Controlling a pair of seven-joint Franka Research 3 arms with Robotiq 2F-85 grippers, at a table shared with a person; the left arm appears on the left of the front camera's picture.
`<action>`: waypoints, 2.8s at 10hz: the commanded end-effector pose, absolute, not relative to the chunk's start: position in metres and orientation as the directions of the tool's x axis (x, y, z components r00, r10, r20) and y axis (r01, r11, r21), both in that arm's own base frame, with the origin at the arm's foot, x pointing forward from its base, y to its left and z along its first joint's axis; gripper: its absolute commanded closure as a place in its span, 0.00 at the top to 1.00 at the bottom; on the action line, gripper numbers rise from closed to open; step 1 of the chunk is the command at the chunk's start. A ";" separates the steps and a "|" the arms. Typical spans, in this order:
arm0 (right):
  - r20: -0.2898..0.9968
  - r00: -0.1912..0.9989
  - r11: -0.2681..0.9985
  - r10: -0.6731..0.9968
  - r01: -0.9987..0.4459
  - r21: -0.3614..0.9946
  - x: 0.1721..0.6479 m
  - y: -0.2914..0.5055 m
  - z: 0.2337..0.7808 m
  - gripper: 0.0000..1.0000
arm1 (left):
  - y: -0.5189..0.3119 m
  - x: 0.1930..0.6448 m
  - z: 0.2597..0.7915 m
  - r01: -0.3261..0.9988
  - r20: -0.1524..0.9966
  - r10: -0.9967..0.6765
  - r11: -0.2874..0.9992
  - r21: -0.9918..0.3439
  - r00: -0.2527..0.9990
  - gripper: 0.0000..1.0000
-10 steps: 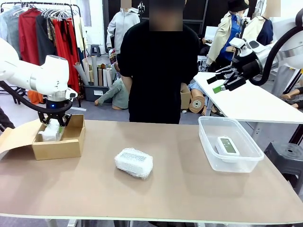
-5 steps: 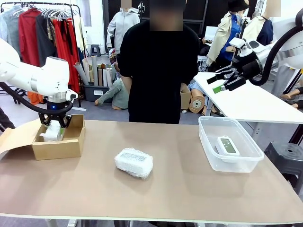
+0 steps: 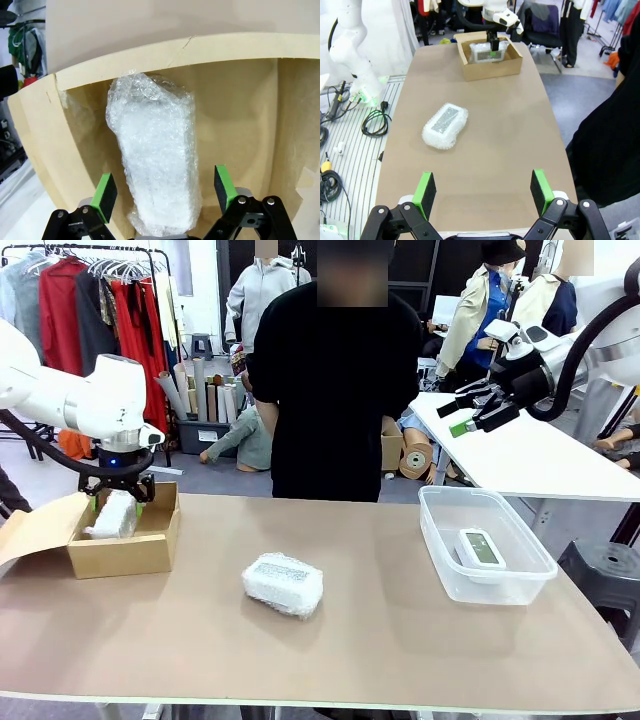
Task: Separate and place wrapped and unwrapped clocks.
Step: If the picked Digital clock is wrapped, place it in the Package Box ; if not, place it in the Organizing box, then pick up the Digital clock indicated by the person.
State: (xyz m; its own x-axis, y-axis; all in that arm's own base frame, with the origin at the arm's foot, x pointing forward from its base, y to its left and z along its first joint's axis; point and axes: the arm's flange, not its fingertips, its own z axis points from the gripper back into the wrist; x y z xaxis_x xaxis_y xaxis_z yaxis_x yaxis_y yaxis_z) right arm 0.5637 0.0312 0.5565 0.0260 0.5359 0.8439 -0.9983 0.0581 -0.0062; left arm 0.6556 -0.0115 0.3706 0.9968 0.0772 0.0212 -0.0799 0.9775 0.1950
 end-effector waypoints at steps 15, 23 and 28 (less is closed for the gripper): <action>0.844 0.017 0.055 0.536 -0.998 -0.014 0.563 0.031 0.558 1.00 | -0.026 0.621 0.430 0.231 -0.142 -0.231 0.973 -0.017 0.962 1.00; 0.844 0.017 0.055 0.536 -0.998 -0.014 0.563 0.031 0.558 1.00 | -0.061 0.555 0.484 0.889 0.065 -0.899 0.415 -0.195 0.434 1.00; 0.844 0.017 0.055 0.536 -0.998 -0.014 0.563 0.031 0.558 1.00 | -0.071 0.525 0.505 0.999 0.355 -0.934 0.033 -0.044 0.046 1.00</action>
State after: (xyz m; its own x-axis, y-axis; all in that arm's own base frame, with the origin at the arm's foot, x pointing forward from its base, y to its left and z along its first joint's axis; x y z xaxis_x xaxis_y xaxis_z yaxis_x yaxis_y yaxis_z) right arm 0.5637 0.0313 0.5564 0.0260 0.5359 0.8439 -0.9983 0.0580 -0.0061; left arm 0.5427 -0.0840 0.5076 0.1157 -0.9579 0.2629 0.9933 0.1137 -0.0231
